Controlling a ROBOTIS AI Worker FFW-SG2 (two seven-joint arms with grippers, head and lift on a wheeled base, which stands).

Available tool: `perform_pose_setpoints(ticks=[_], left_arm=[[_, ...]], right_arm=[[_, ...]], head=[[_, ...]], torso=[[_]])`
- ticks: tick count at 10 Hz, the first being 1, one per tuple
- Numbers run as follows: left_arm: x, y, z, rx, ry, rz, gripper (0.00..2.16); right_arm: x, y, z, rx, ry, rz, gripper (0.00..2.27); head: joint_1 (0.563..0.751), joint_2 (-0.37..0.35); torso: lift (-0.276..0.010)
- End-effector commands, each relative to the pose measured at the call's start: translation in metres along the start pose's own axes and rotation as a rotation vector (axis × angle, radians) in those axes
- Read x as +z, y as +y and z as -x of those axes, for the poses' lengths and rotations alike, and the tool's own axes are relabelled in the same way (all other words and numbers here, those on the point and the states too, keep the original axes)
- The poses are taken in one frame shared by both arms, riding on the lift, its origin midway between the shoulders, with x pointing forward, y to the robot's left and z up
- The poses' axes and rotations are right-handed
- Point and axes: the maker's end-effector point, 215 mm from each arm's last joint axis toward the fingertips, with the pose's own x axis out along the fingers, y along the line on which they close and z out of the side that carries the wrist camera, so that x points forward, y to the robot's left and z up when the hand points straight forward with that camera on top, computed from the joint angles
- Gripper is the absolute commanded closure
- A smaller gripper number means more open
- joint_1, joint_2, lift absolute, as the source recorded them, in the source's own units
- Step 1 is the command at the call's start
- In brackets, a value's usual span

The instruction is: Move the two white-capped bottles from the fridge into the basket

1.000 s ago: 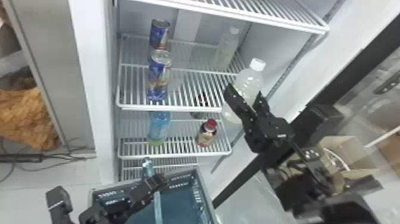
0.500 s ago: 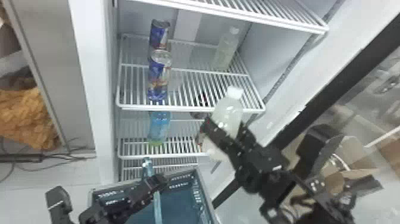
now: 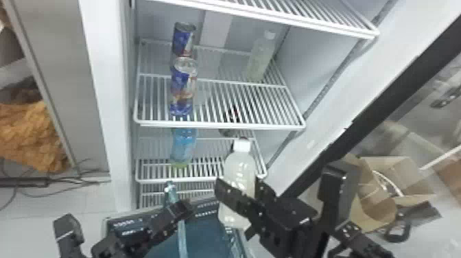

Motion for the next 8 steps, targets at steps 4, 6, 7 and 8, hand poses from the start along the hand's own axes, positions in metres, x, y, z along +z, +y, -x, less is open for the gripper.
perform_pose_setpoints(ticks=[4,6,7,8], left_arm=[[-0.001,0.001,-0.001,0.004,0.007,-0.002,1.17],[-0.002,0.003,0.000,0.010,0.011,0.000,1.17],[-0.002,0.003,0.000,0.010,0.011,0.000,1.17],[-0.002,0.003,0.000,0.010,0.011,0.000,1.17]], right_arm=[[-0.079,-0.021,0.001,-0.025,0.284,-0.040,0.85],[-0.100,-0.026,-0.008,0.000,0.337,-0.078,0.85],[-0.103,-0.024,-0.009,0.003,0.343,-0.083,0.85],[-0.104,-0.024,-0.010,0.007,0.345,-0.086,0.82]], head=[[0.695,-0.350],[0.695,-0.350],[0.695,-0.350],[0.695,-0.350]], torso=[[0.000],[0.000],[0.000],[0.000]])
